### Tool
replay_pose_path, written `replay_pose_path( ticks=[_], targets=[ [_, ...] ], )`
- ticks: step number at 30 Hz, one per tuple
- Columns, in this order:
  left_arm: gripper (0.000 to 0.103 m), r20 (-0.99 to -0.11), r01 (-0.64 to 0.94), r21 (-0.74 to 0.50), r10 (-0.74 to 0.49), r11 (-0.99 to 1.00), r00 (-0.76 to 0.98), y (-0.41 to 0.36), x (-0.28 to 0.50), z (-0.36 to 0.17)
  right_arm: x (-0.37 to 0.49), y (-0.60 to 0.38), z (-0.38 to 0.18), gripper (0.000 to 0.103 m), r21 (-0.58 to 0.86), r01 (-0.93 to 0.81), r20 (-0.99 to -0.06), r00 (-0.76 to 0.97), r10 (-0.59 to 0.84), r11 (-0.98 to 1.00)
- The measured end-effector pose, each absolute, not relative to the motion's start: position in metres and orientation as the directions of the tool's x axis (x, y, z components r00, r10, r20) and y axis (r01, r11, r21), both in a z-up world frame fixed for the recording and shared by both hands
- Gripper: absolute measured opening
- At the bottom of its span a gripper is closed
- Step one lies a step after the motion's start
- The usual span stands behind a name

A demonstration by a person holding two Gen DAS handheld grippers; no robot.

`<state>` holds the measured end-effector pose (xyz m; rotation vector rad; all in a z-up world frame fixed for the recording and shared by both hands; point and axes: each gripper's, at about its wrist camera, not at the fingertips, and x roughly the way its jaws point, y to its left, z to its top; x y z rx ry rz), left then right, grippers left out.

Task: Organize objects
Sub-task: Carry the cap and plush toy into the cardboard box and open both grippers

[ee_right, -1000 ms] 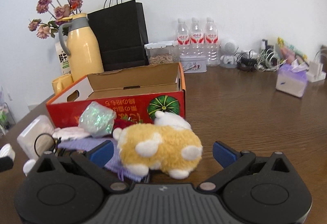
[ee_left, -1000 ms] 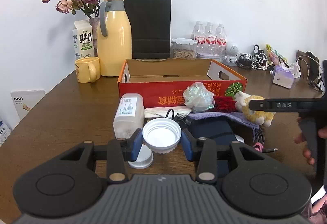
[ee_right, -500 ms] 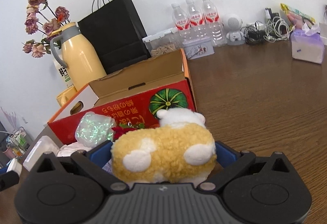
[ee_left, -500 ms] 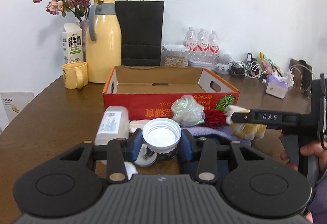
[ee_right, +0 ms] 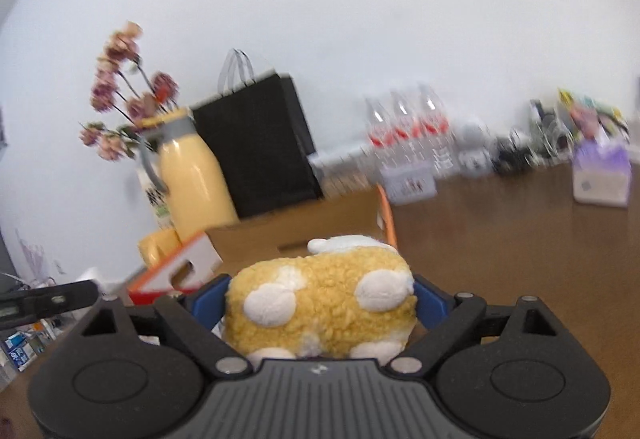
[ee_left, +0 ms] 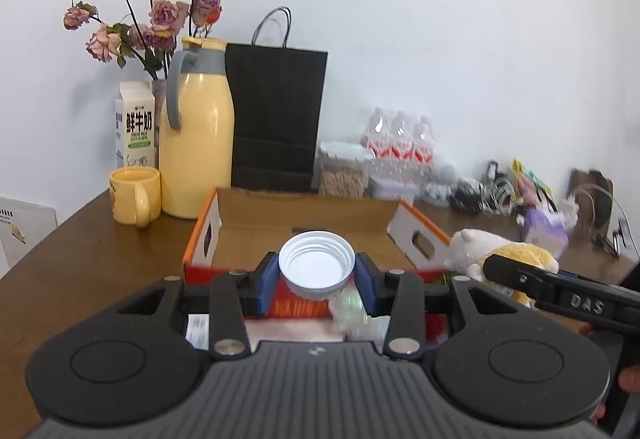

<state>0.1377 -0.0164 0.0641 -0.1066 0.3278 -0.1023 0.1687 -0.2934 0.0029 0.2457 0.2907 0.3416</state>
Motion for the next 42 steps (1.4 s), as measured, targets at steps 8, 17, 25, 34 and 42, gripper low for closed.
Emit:
replay_pose_path(
  ticks=[8,17,25,34,42],
  targets=[
    [0.041,-0.257,-0.008,-0.117,-0.022,0.993,0.966,-0.017,0.189,0.088,0.209,-0.254,0.042,0.092,0.182,-0.345,-0.155,0.915,0.373,0.921],
    [0.041,-0.399,-0.125,-0.084,0.082,0.989,0.913,-0.018,0.265,0.061,0.282,-0.225,0.016,0.092,0.177,-0.307,-0.231,0.911,0.343,0.935],
    [0.041,-0.450,-0.124,-0.054,0.087,0.991,0.889,-0.019,0.270,0.041,0.292,-0.221,-0.007,0.093,0.158,-0.293,-0.326,0.886,0.330,0.943],
    [0.055,-0.455,-0.111,-0.012,0.094,0.994,0.885,-0.027,0.267,0.033,0.289,-0.223,-0.010,0.097,0.151,-0.277,-0.340,0.887,0.313,0.949],
    [0.103,-0.403,-0.182,-0.020,0.159,0.983,0.901,-0.022,0.259,0.038,0.284,-0.229,-0.007,0.103,0.156,-0.245,-0.315,0.906,0.283,0.957]
  ],
)
